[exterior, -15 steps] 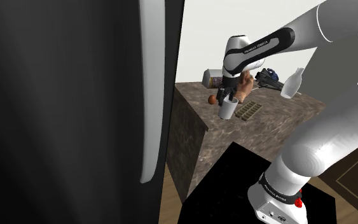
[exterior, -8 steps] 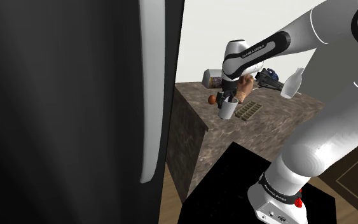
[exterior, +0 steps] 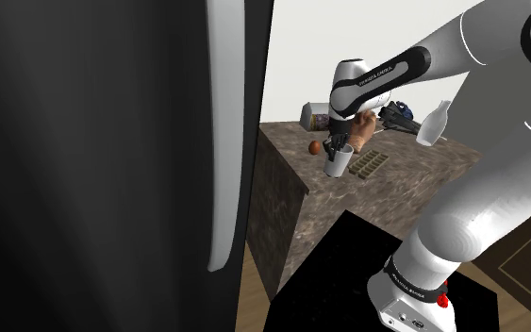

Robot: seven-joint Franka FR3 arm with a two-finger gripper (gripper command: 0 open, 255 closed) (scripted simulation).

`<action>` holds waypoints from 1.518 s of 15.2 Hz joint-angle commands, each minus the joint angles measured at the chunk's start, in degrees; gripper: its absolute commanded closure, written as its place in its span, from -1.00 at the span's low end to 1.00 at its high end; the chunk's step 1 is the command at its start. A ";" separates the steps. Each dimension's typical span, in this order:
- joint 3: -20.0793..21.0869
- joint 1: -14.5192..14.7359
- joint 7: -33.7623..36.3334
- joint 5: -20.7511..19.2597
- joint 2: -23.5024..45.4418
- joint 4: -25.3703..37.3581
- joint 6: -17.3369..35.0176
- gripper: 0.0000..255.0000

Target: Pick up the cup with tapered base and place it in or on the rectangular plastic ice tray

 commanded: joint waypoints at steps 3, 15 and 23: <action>0.00 0.00 0.00 0.00 -0.01 0.00 0.00 1.00; 1.03 0.05 -0.35 0.02 -4.44 4.22 -8.57 1.00; 1.84 0.17 -0.81 0.31 -6.85 8.44 -15.15 1.00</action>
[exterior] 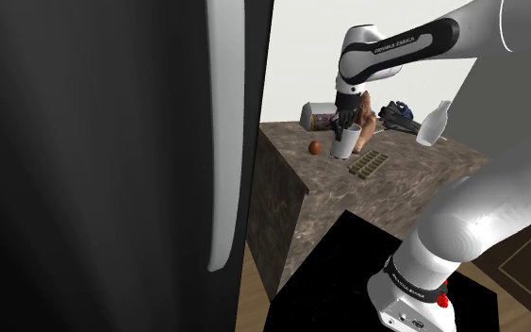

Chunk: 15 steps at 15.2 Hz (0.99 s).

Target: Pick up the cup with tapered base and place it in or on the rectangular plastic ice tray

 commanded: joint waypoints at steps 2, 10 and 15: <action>0.14 0.03 -0.31 0.14 -0.37 1.58 -1.92 1.00; -7.59 -4.24 -11.87 -2.03 1.23 6.49 -3.06 1.00; -12.67 -6.31 -19.72 -1.79 4.48 11.54 -3.49 1.00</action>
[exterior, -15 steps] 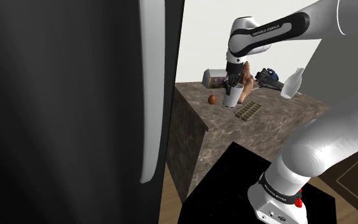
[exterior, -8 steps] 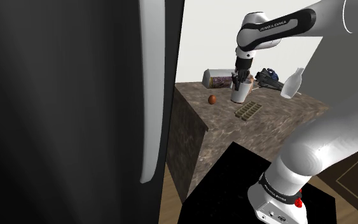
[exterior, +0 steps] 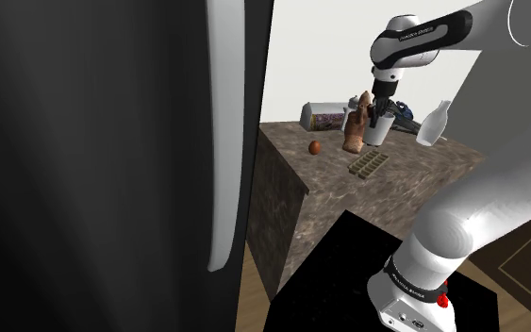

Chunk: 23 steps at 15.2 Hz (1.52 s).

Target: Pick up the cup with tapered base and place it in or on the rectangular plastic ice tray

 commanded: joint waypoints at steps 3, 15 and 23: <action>-4.23 -1.40 -6.72 1.14 3.65 4.94 -0.32 1.00; -5.65 -1.60 -6.54 1.65 6.62 -1.88 9.17 1.00; -6.65 -1.62 -7.04 2.84 9.94 -5.56 15.83 1.00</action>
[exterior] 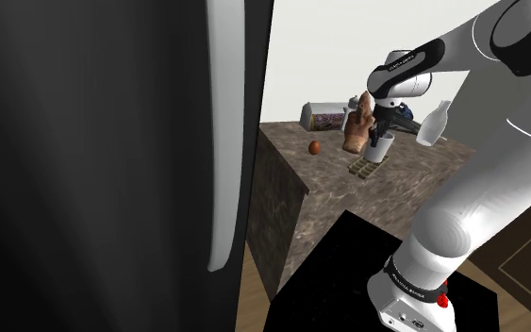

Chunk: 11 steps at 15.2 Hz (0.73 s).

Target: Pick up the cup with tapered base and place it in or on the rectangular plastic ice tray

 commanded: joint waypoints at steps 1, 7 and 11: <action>-0.15 0.01 -0.10 0.25 0.59 -0.54 1.13 1.00; -0.14 -0.01 -0.10 0.25 0.59 -0.54 1.13 1.00; -0.12 0.01 -0.09 0.28 0.60 -0.46 1.05 -1.00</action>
